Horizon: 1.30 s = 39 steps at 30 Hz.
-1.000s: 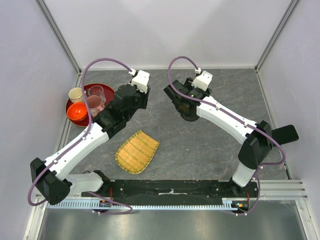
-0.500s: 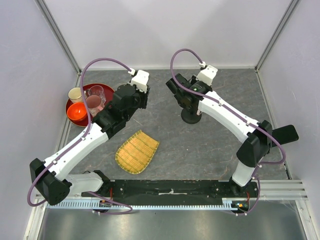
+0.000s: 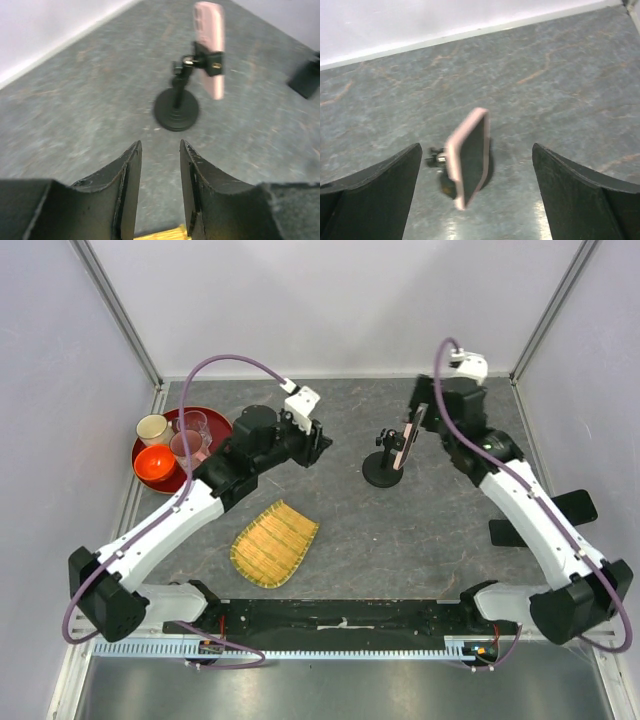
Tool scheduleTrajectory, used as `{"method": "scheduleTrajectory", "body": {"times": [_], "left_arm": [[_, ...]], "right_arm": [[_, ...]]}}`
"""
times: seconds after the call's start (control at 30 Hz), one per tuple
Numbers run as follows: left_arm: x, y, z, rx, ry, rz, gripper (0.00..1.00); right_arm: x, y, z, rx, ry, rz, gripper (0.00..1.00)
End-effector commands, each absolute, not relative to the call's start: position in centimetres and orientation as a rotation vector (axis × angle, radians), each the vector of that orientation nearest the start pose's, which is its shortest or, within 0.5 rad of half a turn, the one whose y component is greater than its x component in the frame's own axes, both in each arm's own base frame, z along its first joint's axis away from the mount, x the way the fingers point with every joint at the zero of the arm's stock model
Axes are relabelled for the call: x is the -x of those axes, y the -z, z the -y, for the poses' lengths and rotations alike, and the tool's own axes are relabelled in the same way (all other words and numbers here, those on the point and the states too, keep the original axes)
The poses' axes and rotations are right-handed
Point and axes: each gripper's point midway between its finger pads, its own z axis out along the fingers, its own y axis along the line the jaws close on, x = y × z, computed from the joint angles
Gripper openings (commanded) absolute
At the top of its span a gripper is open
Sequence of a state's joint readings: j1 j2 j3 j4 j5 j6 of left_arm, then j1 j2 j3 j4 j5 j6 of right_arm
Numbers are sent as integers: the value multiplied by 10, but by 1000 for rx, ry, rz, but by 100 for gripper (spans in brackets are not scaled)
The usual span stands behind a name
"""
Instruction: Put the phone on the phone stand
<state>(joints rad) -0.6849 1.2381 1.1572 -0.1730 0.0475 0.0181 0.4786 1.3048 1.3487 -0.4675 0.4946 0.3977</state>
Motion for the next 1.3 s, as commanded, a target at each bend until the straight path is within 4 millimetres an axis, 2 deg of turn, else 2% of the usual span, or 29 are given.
{"method": "scheduleTrajectory", "body": {"times": [0.0, 0.03, 0.07, 0.1, 0.13, 0.2, 0.23, 0.27, 0.3, 0.33, 0.37, 0.4, 0.43, 0.5, 0.6, 0.63, 0.7, 0.73, 0.8, 0.83, 0.9, 0.93, 1.0, 1.03, 1.1, 1.27], "left_arm": [[-275, -308, 326, -905, 907, -1621, 43], [-260, -311, 340, -966, 1038, -1577, 42], [-256, -295, 353, -1009, 1108, -1600, 40], [-245, -293, 367, -1053, 1166, -1586, 37], [-243, -289, 378, -1063, 1182, -1579, 36], [-237, -263, 401, -1086, 1198, -1619, 36], [-241, -263, 408, -1053, 1202, -1614, 36], [-245, -248, 415, -1042, 1196, -1654, 36], [-256, -242, 416, -986, 1152, -1688, 36], [-261, -238, 418, -967, 1143, -1700, 35], [-265, -236, 422, -952, 1143, -1694, 33], [-271, -227, 426, -927, 1137, -1723, 29], [-272, -225, 429, -924, 1142, -1725, 26], [-276, -221, 437, -910, 1173, -1719, 20], [-280, -223, 448, -902, 1219, -1707, 16], [-282, -215, 452, -898, 1228, -1725, 16], [-283, -221, 459, -889, 1265, -1697, 15], [-287, -213, 462, -879, 1258, -1717, 15], [-296, -213, 465, -866, 1238, -1721, 14], [-300, -202, 468, -866, 1227, -1745, 14], [-308, -201, 471, -855, 1206, -1751, 12], [-312, -194, 471, -845, 1183, -1779, 11], [-324, -187, 471, -827, 1141, -1800, 10], [-329, -183, 469, -813, 1122, -1813, 9], [-340, -173, 467, -783, 1064, -1847, 8], [-352, -154, 460, -755, 1019, -1889, 7]], "right_arm": [[-378, -298, -113, -51, -271, -1918, 98], [-376, -290, -112, -39, -287, -1924, 98], [-374, -295, -100, -77, -286, -1901, 98], [-375, -297, -97, -85, -307, -1877, 98], [-375, -290, -95, -84, -340, -1882, 98], [-380, -304, -91, -91, -478, -1799, 98], [-381, -292, -89, -98, -532, -1801, 98], [-381, -290, -83, -83, -618, -1791, 98], [-387, -301, -78, -109, -681, -1723, 98], [-385, -289, -75, -118, -730, -1725, 98], [-385, -286, -67, -119, -778, -1711, 98], [-386, -297, -67, -116, -831, -1650, 98], [-383, -290, -67, -118, -865, -1651, 98], [-382, -293, -70, -85, -919, -1615, 98], [-385, -282, -69, -103, -918, -1637, 98], [-386, -278, -68, -92, -898, -1642, 98], [-388, -274, -65, -91, -869, -1656, 98], [-387, -272, -65, -67, -861, -1658, 98], [-386, -274, -69, -12, -859, -1642, 98], [-385, -272, -72, 24, -876, -1639, 98], [-384, -278, -77, 96, -886, -1590, 98], [-384, -271, -79, 107, -898, -1589, 98], [-382, -276, -85, 190, -916, -1532, 98], [-383, -269, -86, 200, -929, -1537, 98], [-380, -272, -91, 267, -941, -1499, 98], [-380, -265, -94, 317, -944, -1502, 98]]}}
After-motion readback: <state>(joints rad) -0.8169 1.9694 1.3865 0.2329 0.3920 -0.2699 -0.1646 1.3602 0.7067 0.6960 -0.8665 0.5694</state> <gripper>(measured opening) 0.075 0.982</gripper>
